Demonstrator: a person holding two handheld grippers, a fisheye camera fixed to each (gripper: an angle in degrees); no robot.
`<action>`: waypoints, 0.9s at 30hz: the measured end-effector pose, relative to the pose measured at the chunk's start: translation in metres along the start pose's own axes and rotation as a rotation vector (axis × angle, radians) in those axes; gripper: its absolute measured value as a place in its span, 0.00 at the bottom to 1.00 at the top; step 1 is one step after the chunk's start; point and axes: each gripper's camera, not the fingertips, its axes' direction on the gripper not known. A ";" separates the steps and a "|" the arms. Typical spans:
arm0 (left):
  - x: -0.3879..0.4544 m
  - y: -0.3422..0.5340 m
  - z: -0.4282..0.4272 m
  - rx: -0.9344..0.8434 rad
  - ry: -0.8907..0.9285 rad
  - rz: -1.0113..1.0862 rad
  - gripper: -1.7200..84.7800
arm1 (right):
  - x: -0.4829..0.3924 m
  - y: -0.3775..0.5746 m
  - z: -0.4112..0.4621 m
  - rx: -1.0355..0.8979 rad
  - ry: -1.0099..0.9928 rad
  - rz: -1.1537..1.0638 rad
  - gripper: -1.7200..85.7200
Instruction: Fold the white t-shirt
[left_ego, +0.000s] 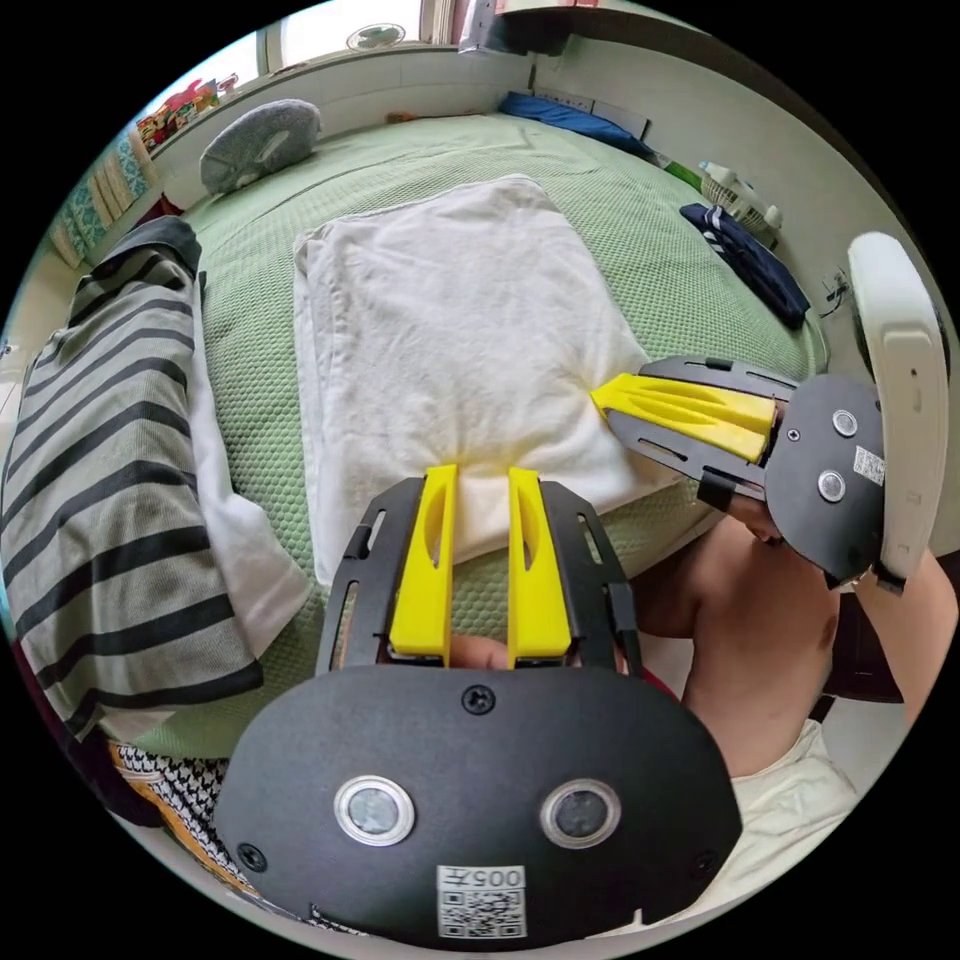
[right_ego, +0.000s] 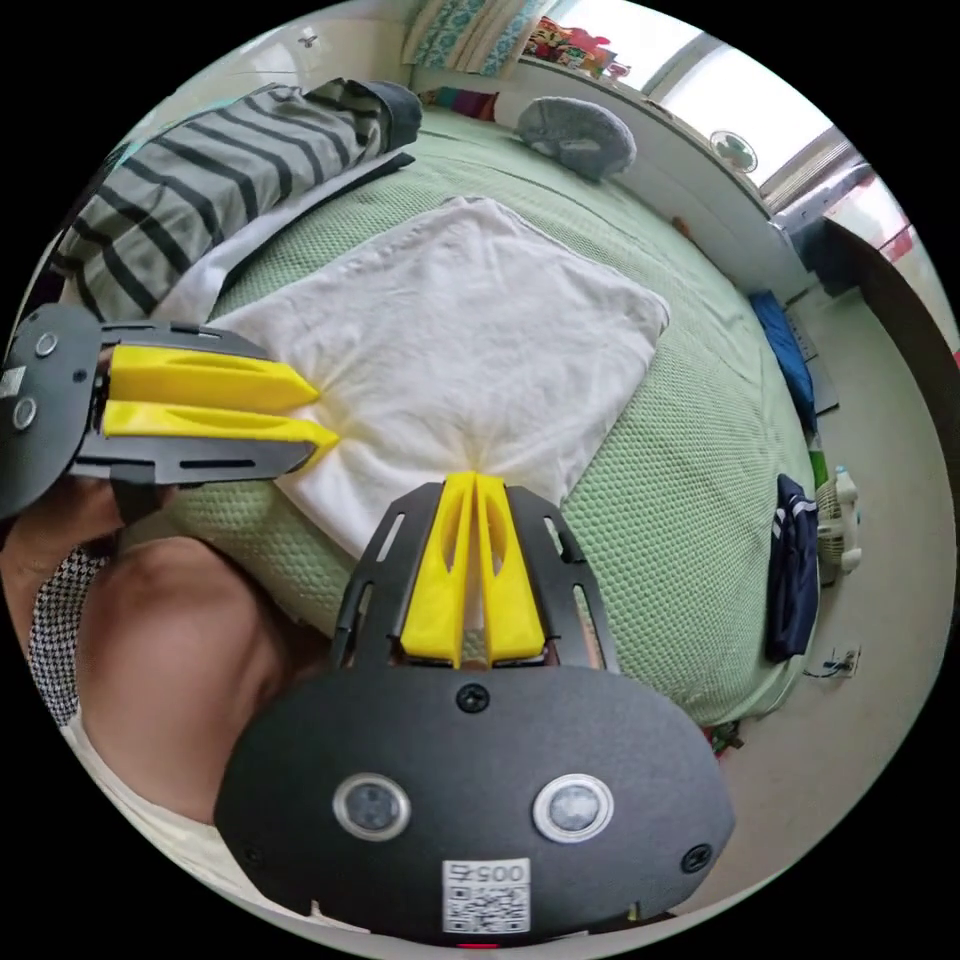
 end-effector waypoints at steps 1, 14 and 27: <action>0.001 0.000 0.000 -0.006 0.000 -0.001 0.12 | 0.004 0.002 0.001 -0.007 -0.016 0.034 0.01; -0.026 0.041 -0.031 -0.007 0.065 -0.109 0.04 | 0.057 0.063 0.009 0.173 -0.238 0.226 0.01; -0.057 0.118 -0.056 0.136 0.088 -0.339 0.12 | 0.118 0.123 0.001 0.231 -0.262 0.417 0.09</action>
